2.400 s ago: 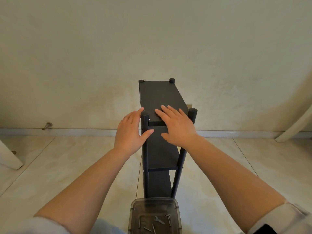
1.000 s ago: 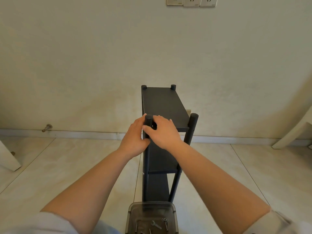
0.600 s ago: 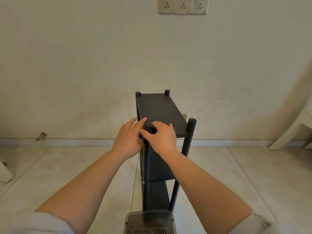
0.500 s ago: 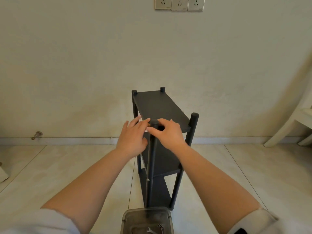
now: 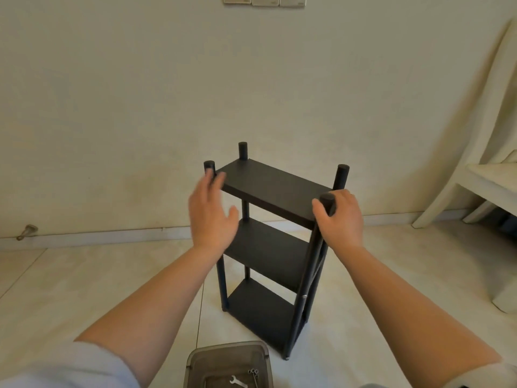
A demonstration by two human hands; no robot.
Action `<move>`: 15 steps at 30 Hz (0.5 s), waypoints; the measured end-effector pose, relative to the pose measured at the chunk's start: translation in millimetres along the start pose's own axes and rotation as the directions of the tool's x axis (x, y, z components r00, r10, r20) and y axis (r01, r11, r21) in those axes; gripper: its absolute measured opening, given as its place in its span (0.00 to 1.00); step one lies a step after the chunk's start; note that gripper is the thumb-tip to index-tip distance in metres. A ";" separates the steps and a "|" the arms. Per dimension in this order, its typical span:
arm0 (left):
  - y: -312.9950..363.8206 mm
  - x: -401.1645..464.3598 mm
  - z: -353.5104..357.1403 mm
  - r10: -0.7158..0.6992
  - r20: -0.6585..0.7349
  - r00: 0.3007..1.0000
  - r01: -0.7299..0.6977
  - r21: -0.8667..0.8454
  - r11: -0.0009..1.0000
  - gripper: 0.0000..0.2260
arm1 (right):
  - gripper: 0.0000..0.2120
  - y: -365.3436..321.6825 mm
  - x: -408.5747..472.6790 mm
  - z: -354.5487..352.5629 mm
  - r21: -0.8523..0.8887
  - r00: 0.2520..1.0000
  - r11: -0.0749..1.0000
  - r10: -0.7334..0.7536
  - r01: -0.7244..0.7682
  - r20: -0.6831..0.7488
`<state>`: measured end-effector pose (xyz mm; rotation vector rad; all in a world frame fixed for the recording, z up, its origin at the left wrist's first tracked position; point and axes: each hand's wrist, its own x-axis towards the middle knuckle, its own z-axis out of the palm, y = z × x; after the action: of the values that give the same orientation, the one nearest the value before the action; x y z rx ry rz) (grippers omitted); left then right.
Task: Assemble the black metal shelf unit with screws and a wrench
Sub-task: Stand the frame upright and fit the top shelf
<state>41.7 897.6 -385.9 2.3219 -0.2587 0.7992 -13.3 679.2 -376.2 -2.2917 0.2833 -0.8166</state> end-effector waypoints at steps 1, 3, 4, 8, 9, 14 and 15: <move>-5.8 3.3 -0.3 -0.158 -0.037 0.987 0.155 -0.074 0.985 0.31 | 0.10 5.0 -1.6 -2.3 0.013 0.999 1.000 0.021 -0.020 -0.041; -17.4 9.8 1.1 -0.410 0.030 0.911 0.410 -0.158 0.898 0.34 | 0.12 13.6 -3.6 -5.5 0.061 0.992 0.995 0.085 -0.079 -0.096; -22.5 12.8 2.6 -0.472 0.096 0.876 0.482 -0.170 0.860 0.35 | 0.13 16.2 -3.8 -7.1 0.087 0.987 0.990 0.124 -0.115 -0.103; -28.6 19.5 11.0 -0.452 0.340 0.825 0.537 -0.221 0.814 0.28 | 0.16 22.4 0.6 -8.1 0.117 0.977 0.974 0.201 -0.191 -0.076; -27.7 20.4 14.1 -0.416 0.378 0.827 0.518 -0.226 0.825 0.26 | 0.16 22.8 1.7 -7.9 0.128 0.975 0.972 0.208 -0.198 -0.073; -24.2 26.9 25.6 -0.373 0.492 0.786 0.540 -0.254 0.802 0.24 | 0.15 20.3 7.9 -9.2 0.220 0.962 0.942 0.269 -0.252 -0.050; -24.1 28.2 27.0 -0.381 0.491 0.783 0.547 -0.254 0.797 0.23 | 0.15 20.4 8.9 -10.1 0.224 0.960 0.939 0.278 -0.263 -0.039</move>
<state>86.1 899.3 -397.6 2.0153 0.0048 -0.0206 -12.3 655.1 -379.7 -1.9693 0.5047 -0.7465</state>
